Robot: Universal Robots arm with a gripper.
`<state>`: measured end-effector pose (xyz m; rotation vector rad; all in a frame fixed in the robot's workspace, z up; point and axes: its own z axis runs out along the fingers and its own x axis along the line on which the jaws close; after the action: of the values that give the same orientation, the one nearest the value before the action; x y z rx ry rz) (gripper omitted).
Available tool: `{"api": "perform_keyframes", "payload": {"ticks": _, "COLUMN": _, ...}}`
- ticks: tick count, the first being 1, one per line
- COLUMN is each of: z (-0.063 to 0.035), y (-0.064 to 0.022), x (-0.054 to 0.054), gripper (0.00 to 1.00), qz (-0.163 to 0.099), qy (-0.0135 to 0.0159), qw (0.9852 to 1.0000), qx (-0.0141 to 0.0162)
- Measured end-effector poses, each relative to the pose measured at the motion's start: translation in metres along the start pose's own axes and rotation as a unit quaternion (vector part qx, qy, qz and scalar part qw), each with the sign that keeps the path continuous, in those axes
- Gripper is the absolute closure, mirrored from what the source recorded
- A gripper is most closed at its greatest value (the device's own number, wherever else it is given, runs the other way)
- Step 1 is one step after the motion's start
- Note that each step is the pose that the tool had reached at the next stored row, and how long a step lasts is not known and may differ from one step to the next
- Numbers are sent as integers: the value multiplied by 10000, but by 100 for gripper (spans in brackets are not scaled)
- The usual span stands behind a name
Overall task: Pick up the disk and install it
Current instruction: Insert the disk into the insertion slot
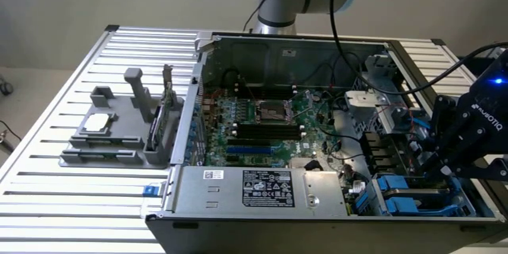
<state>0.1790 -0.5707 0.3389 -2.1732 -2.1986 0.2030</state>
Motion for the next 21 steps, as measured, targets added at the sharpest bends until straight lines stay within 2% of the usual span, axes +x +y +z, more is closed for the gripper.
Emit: {"api": "perform_keyframes", "payload": {"ticks": 21, "z": 1, "y": 8, "x": -22, "gripper": 83, "qz": 62, "qy": 8, "qw": 10000, "qx": 9}}
